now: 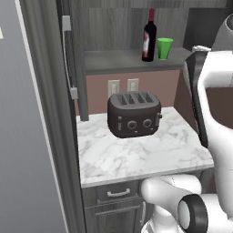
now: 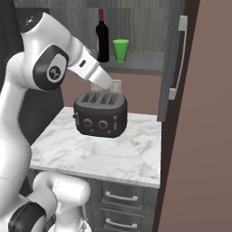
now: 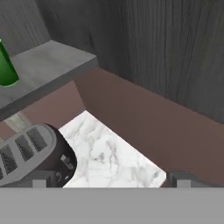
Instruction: Open the cabinet directly in front. Then move the wine and the cup to the dining counter with the jar on it.
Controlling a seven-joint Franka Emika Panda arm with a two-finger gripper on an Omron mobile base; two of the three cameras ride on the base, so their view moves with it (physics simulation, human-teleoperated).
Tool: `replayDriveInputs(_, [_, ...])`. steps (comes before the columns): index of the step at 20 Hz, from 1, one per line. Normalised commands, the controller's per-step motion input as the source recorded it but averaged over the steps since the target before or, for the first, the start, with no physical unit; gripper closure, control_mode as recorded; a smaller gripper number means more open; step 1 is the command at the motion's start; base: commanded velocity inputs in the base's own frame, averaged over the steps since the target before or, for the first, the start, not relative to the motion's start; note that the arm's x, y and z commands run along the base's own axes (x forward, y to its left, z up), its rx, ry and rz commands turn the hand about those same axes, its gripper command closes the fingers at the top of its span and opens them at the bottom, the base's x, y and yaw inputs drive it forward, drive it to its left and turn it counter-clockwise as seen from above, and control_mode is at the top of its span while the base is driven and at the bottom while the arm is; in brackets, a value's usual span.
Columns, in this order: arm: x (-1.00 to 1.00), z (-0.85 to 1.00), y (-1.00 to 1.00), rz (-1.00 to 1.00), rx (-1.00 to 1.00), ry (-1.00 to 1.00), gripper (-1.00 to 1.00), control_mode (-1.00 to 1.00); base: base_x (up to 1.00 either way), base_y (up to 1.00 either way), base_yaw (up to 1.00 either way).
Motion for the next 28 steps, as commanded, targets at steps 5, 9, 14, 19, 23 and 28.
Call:
replayDriveInputs(5, [-0.01, 0.10, 0.00, 0.14, 0.00, -0.06, -1.00, -1.00, 0.00, 0.00, 0.00])
replayDriveInputs(9, [0.08, 0.02, 0.00, 0.00, 0.01, 0.00, -1.00, -1.00, 0.00, 0.00, 0.00])
replayDriveInputs(14, [0.15, 0.25, 0.00, 0.02, 0.10, 0.00, -1.00, -1.00, 0.00, 0.00, 0.00])
replayDriveInputs(19, [0.00, 0.05, 0.00, 0.01, 0.31, 0.00, -1.00, -1.00, 0.00, 0.00, 0.00])
replayDriveInputs(23, [0.00, 0.00, 0.00, 0.00, 0.15, -0.10, -1.00, -1.00, 0.00, 0.00, 0.00])
replayDriveInputs(28, [0.02, 0.00, 0.00, 0.00, 0.01, -0.02, -1.00, -1.00, 0.00, 0.00, 0.00])
